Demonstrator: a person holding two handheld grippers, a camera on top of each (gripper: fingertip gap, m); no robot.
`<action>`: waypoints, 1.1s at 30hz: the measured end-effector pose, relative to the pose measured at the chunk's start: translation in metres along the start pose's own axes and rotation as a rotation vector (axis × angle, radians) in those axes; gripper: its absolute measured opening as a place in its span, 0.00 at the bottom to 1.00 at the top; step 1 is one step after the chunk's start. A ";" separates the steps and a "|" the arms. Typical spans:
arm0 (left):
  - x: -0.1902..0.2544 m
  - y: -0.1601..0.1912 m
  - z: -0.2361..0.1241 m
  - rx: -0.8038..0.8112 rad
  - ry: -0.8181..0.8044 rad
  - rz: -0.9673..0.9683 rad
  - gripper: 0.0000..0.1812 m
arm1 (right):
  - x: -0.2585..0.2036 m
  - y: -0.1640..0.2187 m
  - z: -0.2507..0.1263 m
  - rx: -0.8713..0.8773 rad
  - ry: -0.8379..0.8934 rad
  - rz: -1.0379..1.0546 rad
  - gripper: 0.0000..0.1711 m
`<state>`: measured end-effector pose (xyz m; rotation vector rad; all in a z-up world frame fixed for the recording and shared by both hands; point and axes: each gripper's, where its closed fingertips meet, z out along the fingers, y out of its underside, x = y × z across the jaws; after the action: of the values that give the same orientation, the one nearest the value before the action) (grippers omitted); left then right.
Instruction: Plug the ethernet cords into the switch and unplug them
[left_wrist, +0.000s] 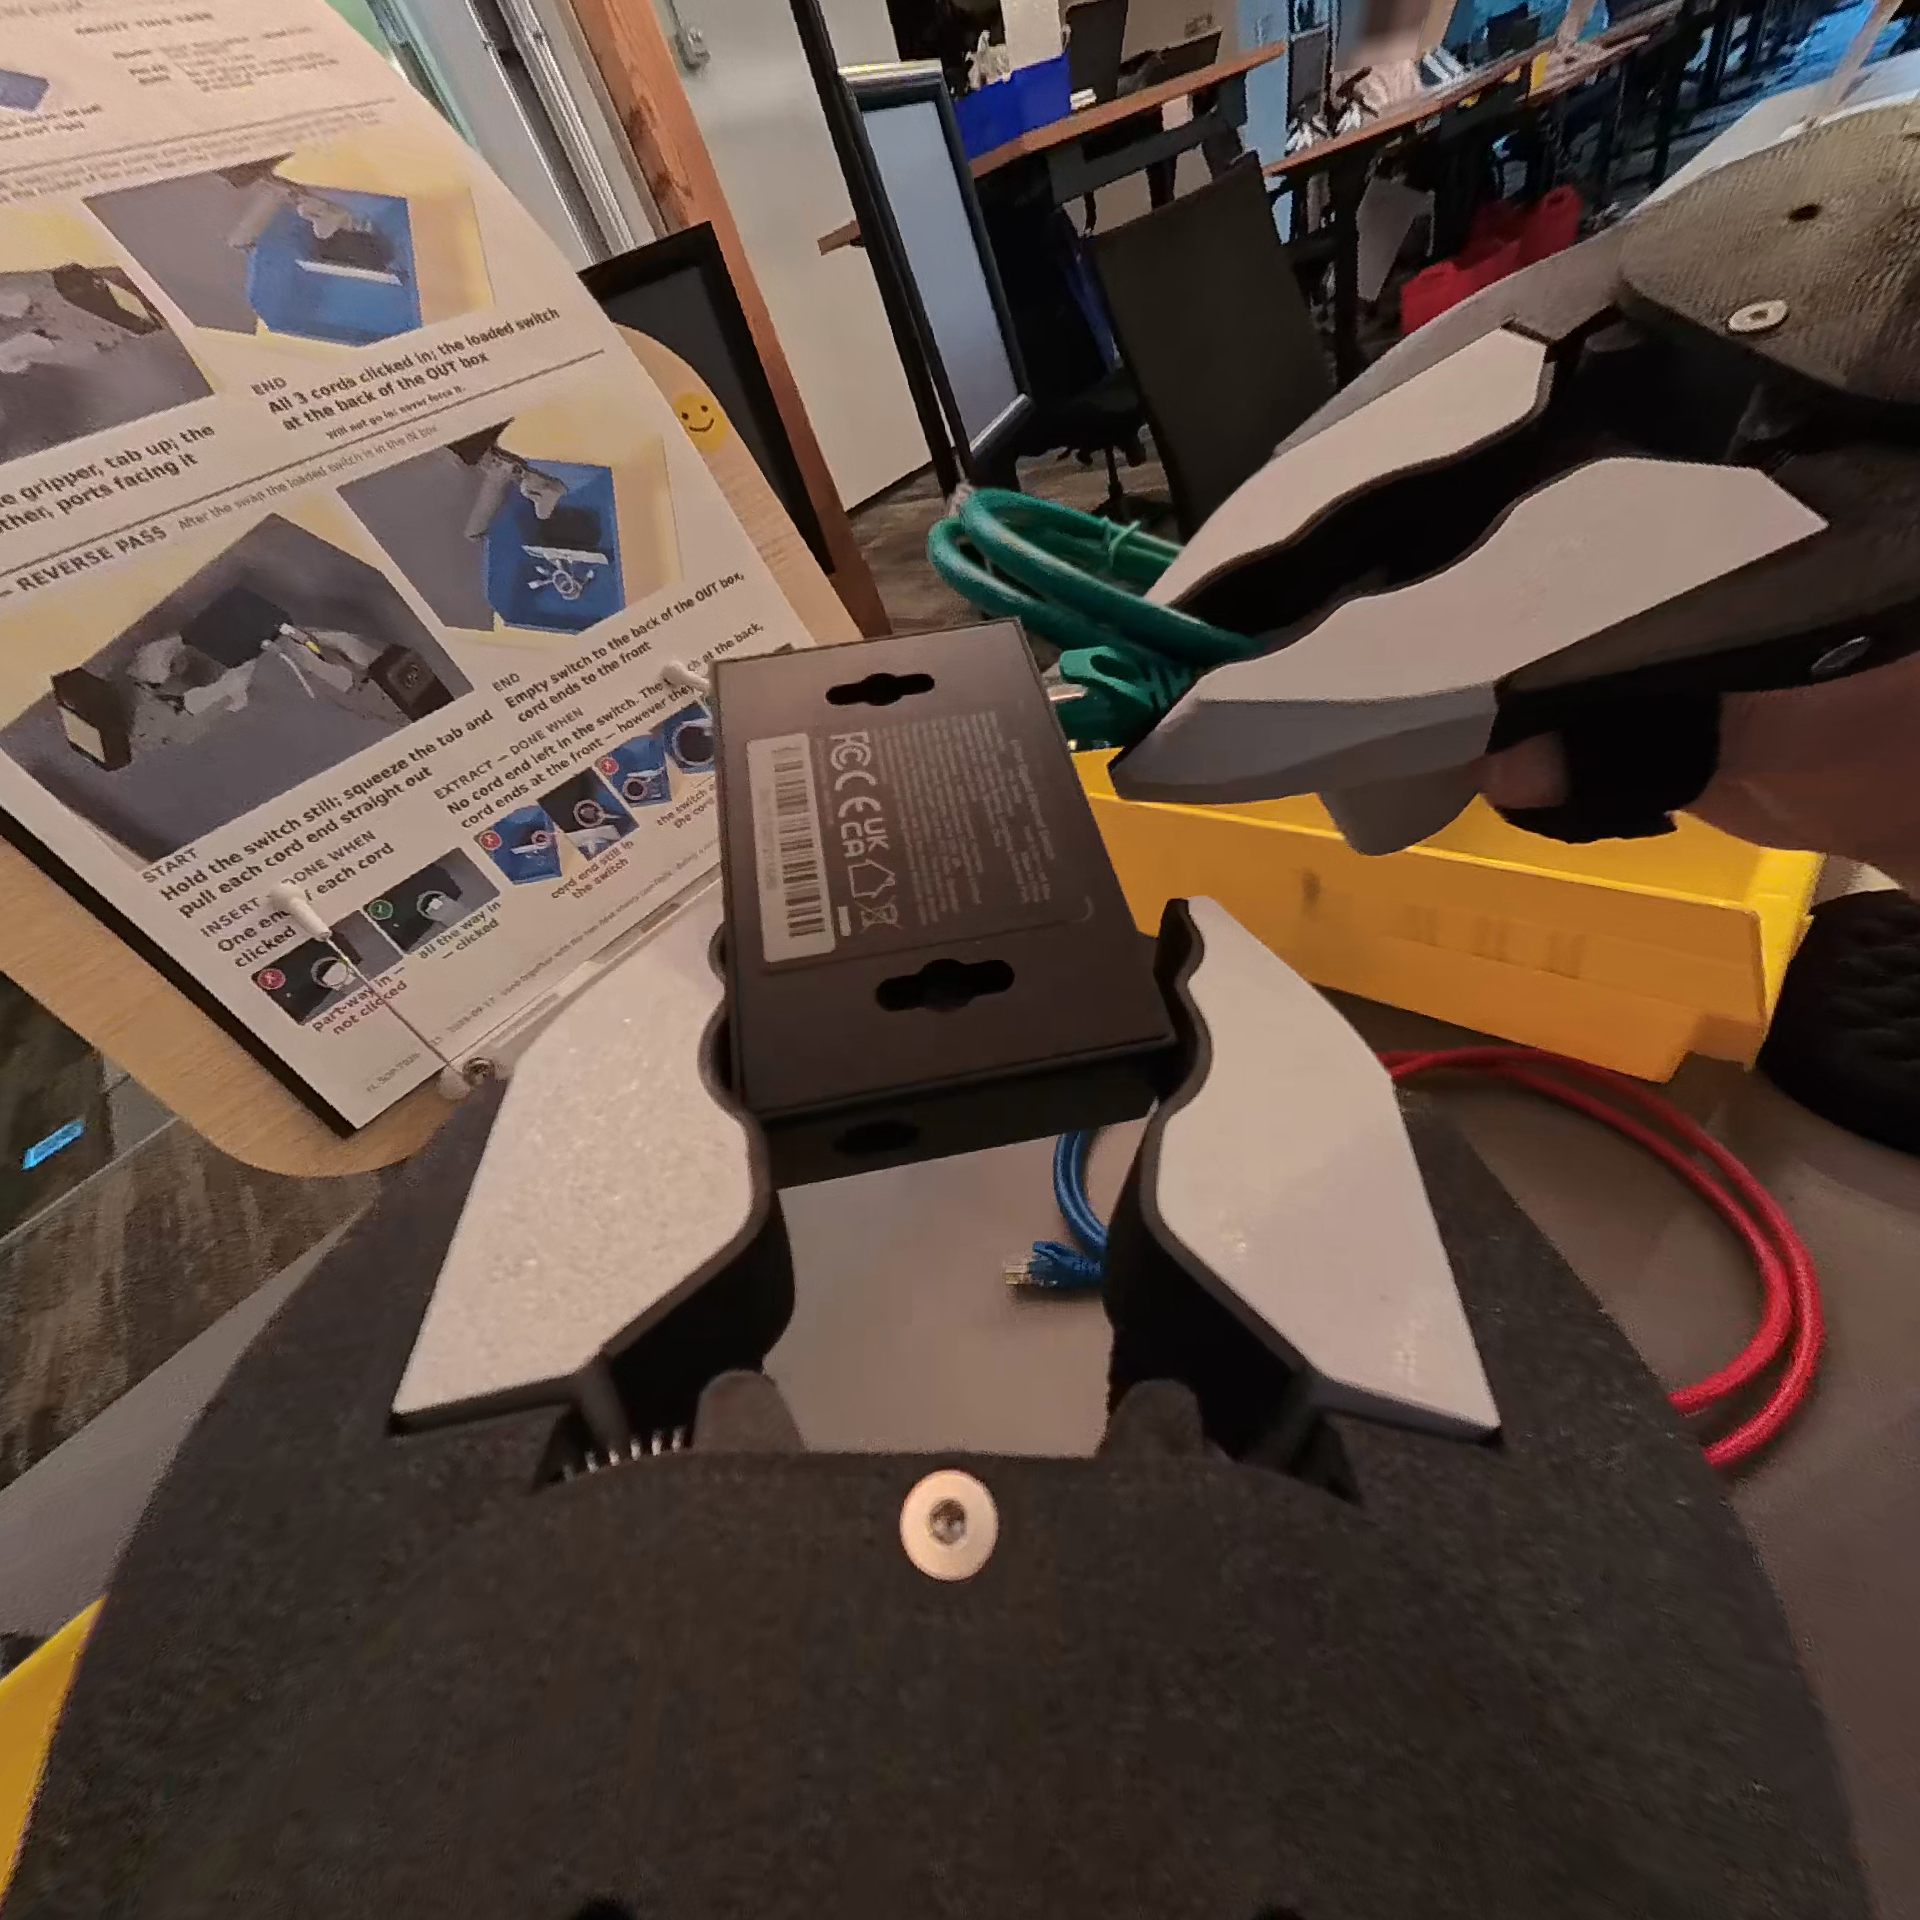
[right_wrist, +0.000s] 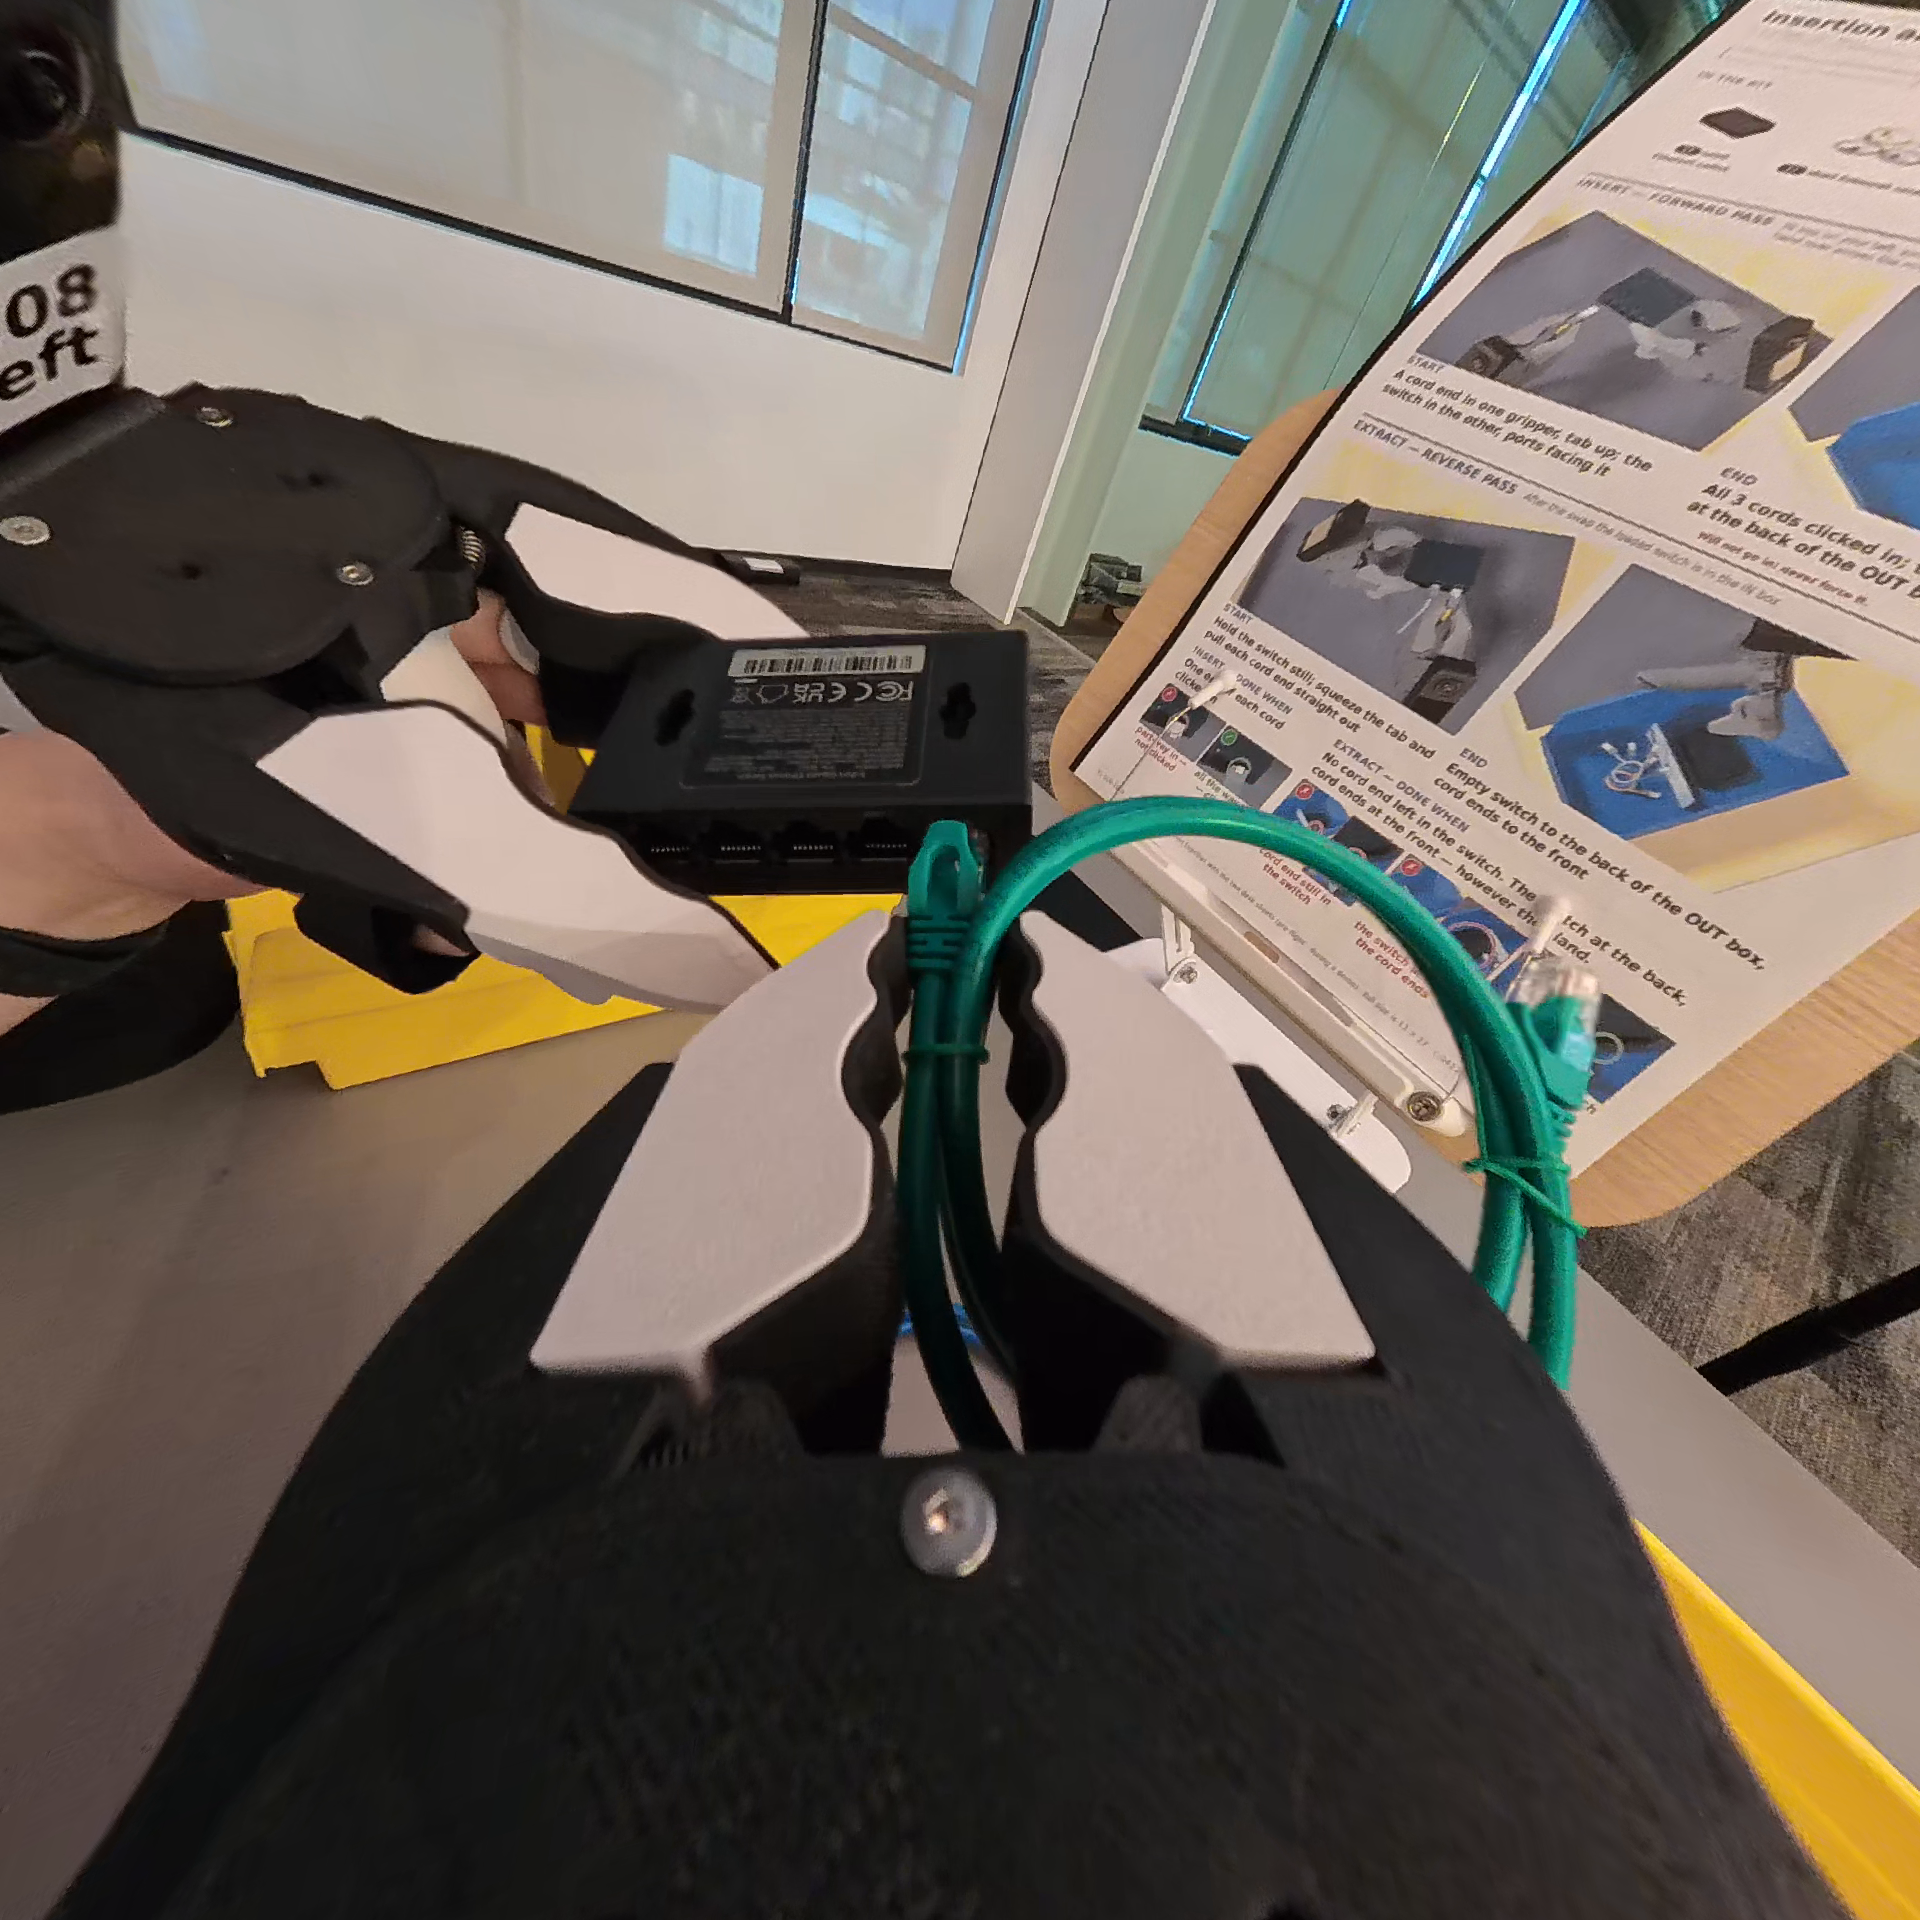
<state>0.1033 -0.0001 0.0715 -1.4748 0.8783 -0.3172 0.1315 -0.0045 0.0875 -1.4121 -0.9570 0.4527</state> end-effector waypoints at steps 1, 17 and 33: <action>0.000 0.001 0.000 -0.011 -0.001 0.007 0.42 | 0.000 0.001 0.000 -0.008 -0.001 0.001 0.09; 0.008 -0.051 -0.018 0.361 0.020 0.039 0.54 | -0.005 -0.023 -0.009 0.162 -0.043 0.001 0.10; 0.020 -0.054 -0.022 0.403 0.112 0.031 0.62 | -0.006 -0.026 -0.012 0.169 -0.049 -0.025 0.10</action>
<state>0.1188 -0.0363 0.1190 -1.0772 0.8662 -0.5254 0.1308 -0.0204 0.1118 -1.2403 -0.9524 0.5395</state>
